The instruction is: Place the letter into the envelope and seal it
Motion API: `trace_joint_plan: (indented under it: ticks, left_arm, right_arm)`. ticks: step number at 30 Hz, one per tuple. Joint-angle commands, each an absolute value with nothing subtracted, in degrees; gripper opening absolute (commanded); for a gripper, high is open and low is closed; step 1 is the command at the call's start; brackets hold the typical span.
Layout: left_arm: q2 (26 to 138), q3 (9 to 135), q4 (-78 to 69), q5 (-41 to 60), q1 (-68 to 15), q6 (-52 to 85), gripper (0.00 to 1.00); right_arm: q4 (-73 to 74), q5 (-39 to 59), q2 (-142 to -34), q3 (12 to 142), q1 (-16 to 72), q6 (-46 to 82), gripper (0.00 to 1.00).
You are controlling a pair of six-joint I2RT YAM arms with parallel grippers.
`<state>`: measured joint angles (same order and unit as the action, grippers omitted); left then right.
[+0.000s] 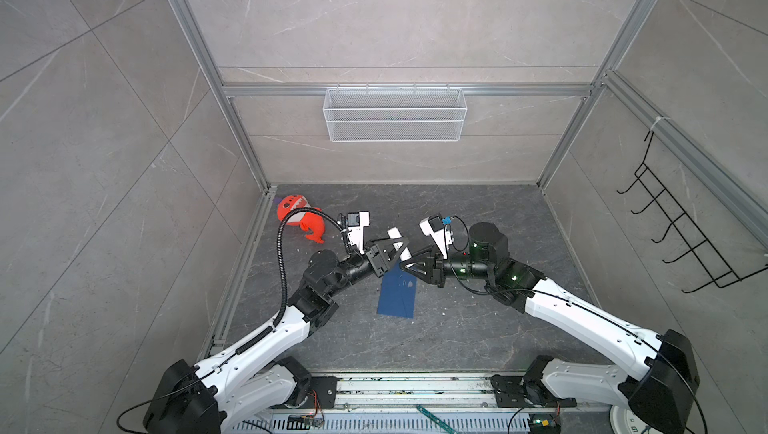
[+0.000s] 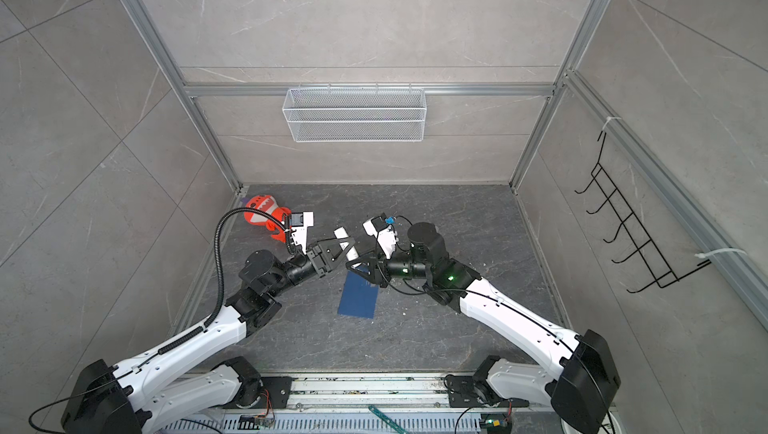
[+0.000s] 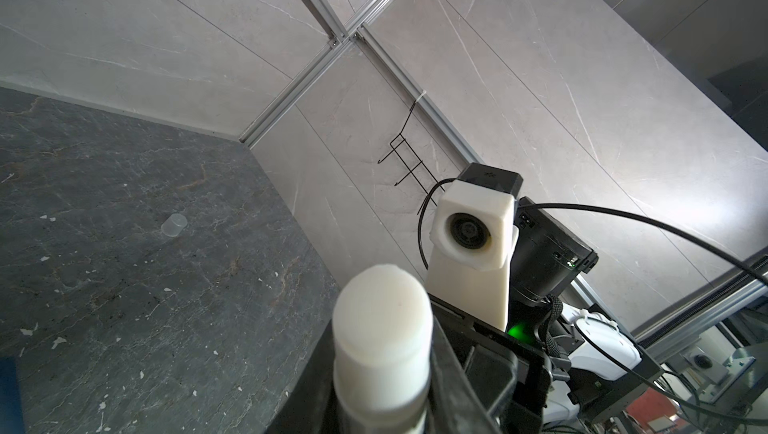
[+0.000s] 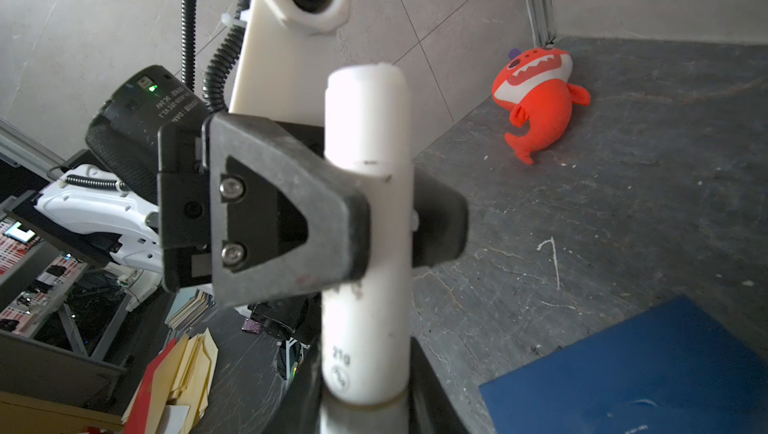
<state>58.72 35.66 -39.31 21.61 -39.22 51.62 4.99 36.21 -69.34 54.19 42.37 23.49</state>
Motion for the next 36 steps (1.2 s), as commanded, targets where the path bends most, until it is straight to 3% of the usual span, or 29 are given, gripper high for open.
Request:
trace_joint_plan:
  ticks: [1,6,9,12,14,17,23,27,31,34,36]
  left_arm:
    - [58.6,37.8,-43.0,22.2,-39.1,51.3,0.00]
    - [58.7,37.6,-41.2,22.1,-39.1,50.1,0.00]
    - [58.5,37.8,-38.5,21.5,-39.1,48.4,0.00]
    - [58.8,38.1,-36.1,21.0,-39.1,46.7,0.00]
    - [59.1,38.1,-35.4,21.0,-39.2,46.2,0.00]
    - [59.8,38.1,-35.5,21.0,-39.1,46.1,0.00]
    - [60.2,37.9,-35.6,20.8,-39.1,46.1,0.00]
    - [60.1,37.6,-35.5,20.4,-39.1,46.1,0.00]
    - [60.2,37.5,-36.0,20.3,-39.1,46.0,0.00]
    - [60.1,37.1,-37.4,20.3,-39.1,46.3,0.00]
    - [59.8,36.9,-37.8,20.3,-39.1,46.4,0.00]
  right_arm:
    - [6.1,35.9,-69.2,54.0,42.4,23.6,0.18]
    - [2.0,28.9,-68.1,54.9,42.4,22.3,0.02]
    - [-3.2,20.1,-68.0,57.3,42.7,21.1,0.00]
    - [-11.3,0.8,-68.3,61.5,47.3,17.0,0.00]
    - [-15.7,-18.6,-70.1,65.3,54.2,12.3,0.00]
    - [-20.4,-39.6,-75.6,71.3,61.4,7.8,0.00]
    - [-22.4,-61.8,-83.5,76.8,66.9,5.4,0.00]
    - [-22.8,-65.3,-85.2,77.3,67.9,4.4,0.00]
    - [-22.0,-59.3,-83.9,75.9,67.9,5.0,0.00]
    - [-18.6,-49.6,-80.3,73.0,67.4,4.5,0.11]
    - [-17.2,-40.7,-77.2,70.9,65.9,5.4,0.24]
